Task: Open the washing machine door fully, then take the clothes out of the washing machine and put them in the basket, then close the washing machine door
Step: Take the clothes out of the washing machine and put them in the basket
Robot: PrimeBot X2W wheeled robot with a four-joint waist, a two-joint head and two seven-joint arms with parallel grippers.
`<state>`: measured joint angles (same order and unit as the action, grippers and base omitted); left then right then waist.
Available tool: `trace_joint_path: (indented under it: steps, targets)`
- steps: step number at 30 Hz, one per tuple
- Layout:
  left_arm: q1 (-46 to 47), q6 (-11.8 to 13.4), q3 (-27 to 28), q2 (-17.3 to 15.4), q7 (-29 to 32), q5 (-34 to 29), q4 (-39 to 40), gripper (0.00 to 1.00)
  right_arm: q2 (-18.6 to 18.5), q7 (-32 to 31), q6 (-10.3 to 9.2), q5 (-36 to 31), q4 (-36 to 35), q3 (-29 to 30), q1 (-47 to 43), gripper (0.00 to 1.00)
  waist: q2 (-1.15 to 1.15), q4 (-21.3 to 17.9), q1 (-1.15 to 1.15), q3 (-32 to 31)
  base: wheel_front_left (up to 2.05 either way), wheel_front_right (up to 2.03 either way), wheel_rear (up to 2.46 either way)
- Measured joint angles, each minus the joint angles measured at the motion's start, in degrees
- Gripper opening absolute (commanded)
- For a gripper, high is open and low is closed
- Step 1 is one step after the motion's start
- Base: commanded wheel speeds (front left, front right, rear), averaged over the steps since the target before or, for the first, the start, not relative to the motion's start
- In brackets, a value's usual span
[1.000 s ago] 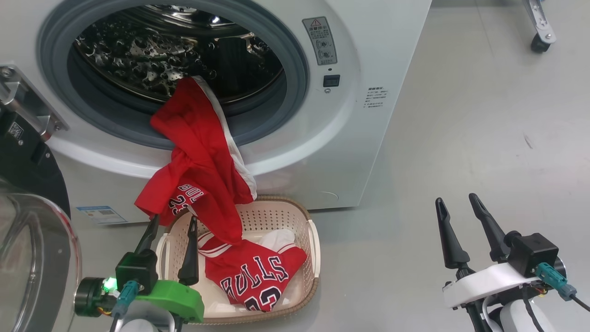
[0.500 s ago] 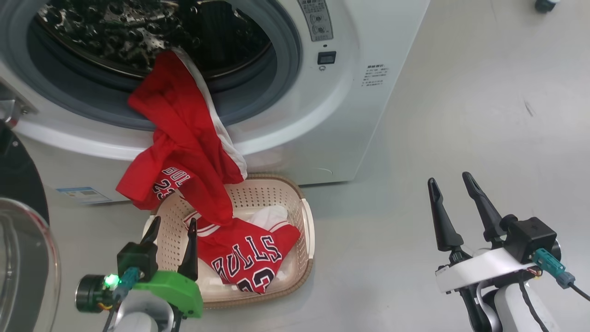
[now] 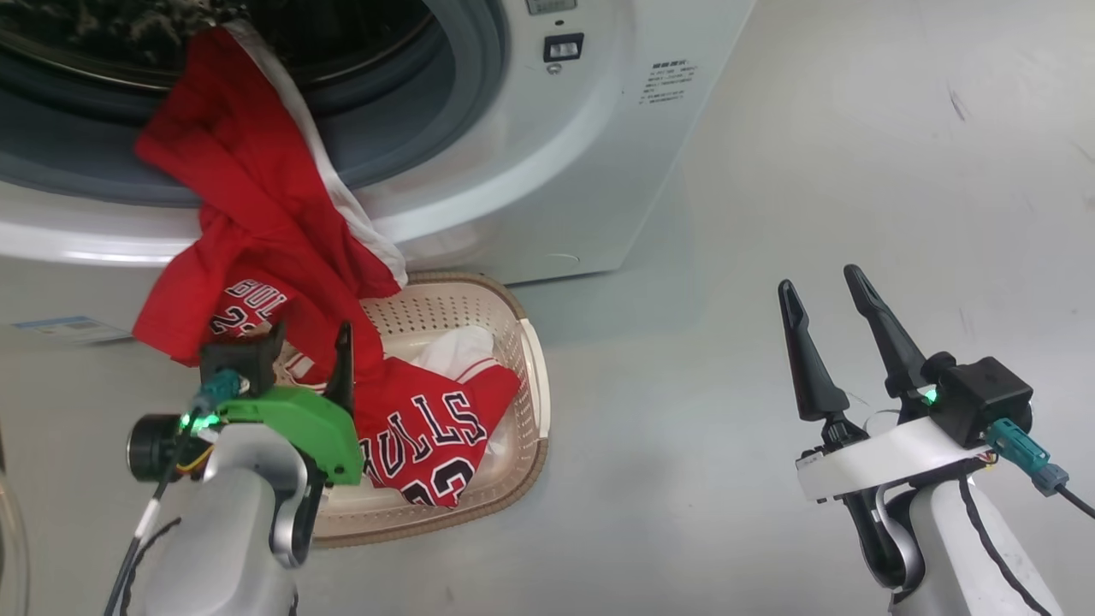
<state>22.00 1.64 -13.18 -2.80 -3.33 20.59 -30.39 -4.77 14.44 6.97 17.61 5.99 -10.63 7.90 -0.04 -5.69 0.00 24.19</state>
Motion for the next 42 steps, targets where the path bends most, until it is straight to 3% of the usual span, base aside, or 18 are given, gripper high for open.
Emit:
trace_joint_path:
  steps: [12, 28, 29, 32, 33, 34, 35, 42]
  targets:
    - [11.01, 0.66, 2.75, 0.18, 5.05, 1.59, -9.5, 1.0, 0.2, 0.0, 0.01, 0.55, 0.74, -0.7, 2.78, 1.0, 0.0, -3.44, 0.0, 4.67, 0.0, 0.0, 0.0]
    - [19.25, 2.13, 6.89, -0.57, 4.35, 3.11, -16.61, 1.0, 0.56, 0.01, 0.01, 2.04, 2.27, -0.73, 4.34, 1.0, 0.0, -5.35, 0.0, 7.19, 0.0, 0.0, 0.0]
    - [19.71, 2.15, 6.94, -0.59, 4.23, 3.11, -16.99, 0.97, 0.57, 0.01, 0.01, 2.08, 2.32, -0.74, 4.52, 1.0, 0.0, -5.37, 0.0, 7.24, 0.0, 0.0, 0.0]
    - [20.41, 2.16, 7.17, -0.56, 3.99, 3.12, -17.7, 0.45, 0.58, 0.01, 0.01, 2.13, 2.37, -0.79, 4.71, 1.0, 0.0, -5.44, 0.0, 7.34, 0.0, 0.0, 0.0]
    - [20.64, 2.16, 7.26, -0.57, 3.7, 3.12, -18.11, 0.42, 0.59, 0.01, 0.01, 2.13, 2.44, -0.83, 4.77, 1.0, 0.0, -5.48, 0.0, 7.38, 0.0, 0.0, 0.0]
    - [20.85, 2.18, 7.38, -0.56, 3.69, 3.14, -18.53, 0.06, 0.6, 0.01, 0.01, 2.13, 2.47, -0.86, 4.83, 1.0, 0.0, -5.53, 0.0, 7.43, 0.0, 0.0, 0.0]
    - [21.04, 2.21, 7.47, -0.58, 3.66, 3.22, -19.02, 0.0, 0.62, 0.01, 0.01, 2.14, 2.49, -0.87, 4.88, 1.0, 0.0, -5.58, 0.0, 7.48, 0.0, 0.0, 0.0]
    - [22.53, 2.65, 7.82, -0.88, 1.85, 3.54, -22.08, 0.0, 0.7, 0.01, 0.01, 2.55, 2.66, -0.77, 5.21, 1.0, 0.0, -6.15, 0.0, 7.76, 0.0, 0.0, 0.0]
